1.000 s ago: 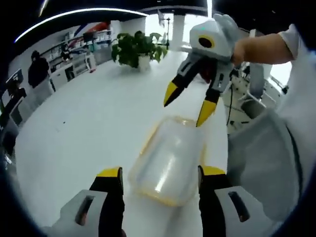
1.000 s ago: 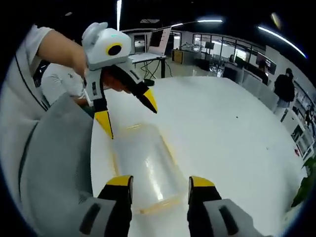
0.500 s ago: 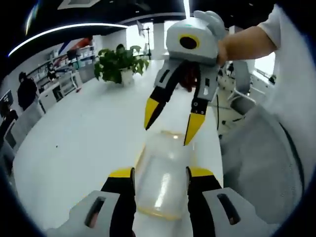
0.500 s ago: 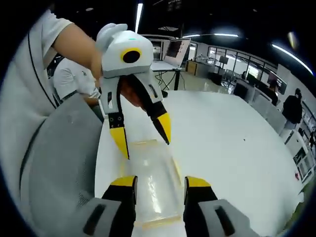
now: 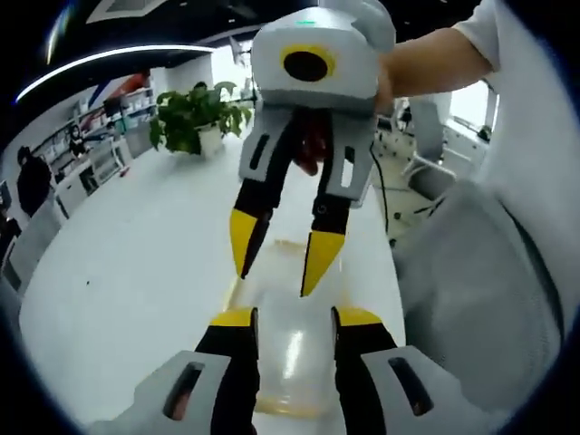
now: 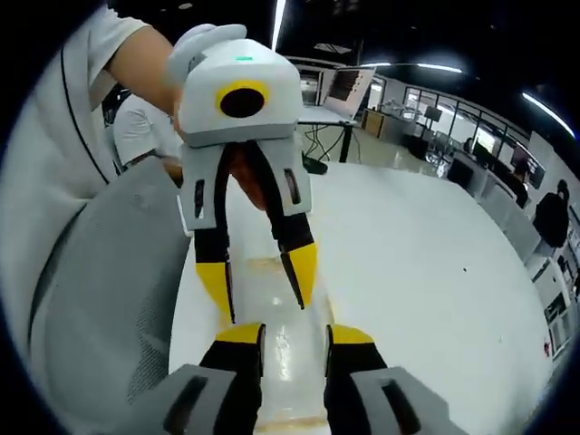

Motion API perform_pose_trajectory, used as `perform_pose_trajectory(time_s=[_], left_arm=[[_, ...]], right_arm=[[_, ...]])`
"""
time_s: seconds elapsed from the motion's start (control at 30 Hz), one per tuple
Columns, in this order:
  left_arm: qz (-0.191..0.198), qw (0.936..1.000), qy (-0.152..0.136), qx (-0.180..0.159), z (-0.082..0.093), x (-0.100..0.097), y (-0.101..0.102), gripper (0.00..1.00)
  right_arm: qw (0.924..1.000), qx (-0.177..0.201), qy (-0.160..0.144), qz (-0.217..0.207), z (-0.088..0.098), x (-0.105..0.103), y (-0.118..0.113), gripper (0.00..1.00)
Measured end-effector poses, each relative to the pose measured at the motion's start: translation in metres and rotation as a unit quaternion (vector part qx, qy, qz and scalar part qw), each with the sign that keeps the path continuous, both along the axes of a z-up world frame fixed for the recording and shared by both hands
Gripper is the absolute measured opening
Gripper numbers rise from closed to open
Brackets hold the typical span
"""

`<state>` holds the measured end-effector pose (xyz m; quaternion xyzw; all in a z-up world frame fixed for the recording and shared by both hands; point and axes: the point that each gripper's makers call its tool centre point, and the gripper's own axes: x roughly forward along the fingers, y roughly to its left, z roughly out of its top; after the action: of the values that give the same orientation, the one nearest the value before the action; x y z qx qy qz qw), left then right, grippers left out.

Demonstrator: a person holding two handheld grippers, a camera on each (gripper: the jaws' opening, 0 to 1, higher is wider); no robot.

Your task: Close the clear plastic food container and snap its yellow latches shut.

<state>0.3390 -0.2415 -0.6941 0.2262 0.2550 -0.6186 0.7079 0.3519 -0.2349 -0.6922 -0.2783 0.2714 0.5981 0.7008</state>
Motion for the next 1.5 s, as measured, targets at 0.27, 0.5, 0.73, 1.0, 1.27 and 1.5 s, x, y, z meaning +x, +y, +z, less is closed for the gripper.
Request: perform_pose_trajectory(time_s=[0.27, 0.5, 0.73, 1.0, 1.27, 1.5], left_arm=[[-0.022, 0.9997, -0.004, 0.009, -0.007, -0.004, -0.007, 0.30], [-0.023, 0.9996, 0.000, 0.018, -0.014, -0.005, -0.008, 0.33], [-0.024, 0.9994, -0.002, 0.026, -0.018, -0.009, -0.009, 0.42], [-0.026, 0.9993, -0.001, 0.028, -0.021, -0.012, -0.007, 0.45], [-0.024, 0.9991, -0.008, 0.033, -0.022, -0.012, -0.007, 0.47], [-0.028, 0.9988, -0.013, 0.039, -0.025, -0.014, -0.005, 0.50]], right_arm=[[0.9999, -0.009, 0.008, 0.012, -0.008, -0.001, 0.002, 0.25], [0.9995, -0.019, 0.016, 0.020, -0.016, 0.002, 0.002, 0.26], [0.9986, -0.030, 0.018, 0.039, -0.025, 0.002, 0.005, 0.28], [0.9974, -0.049, 0.031, 0.043, -0.035, 0.004, 0.005, 0.54], [0.9946, -0.057, 0.076, 0.044, -0.040, 0.007, 0.003, 0.58], [0.9916, -0.061, 0.103, 0.049, -0.038, 0.007, 0.003, 0.65]])
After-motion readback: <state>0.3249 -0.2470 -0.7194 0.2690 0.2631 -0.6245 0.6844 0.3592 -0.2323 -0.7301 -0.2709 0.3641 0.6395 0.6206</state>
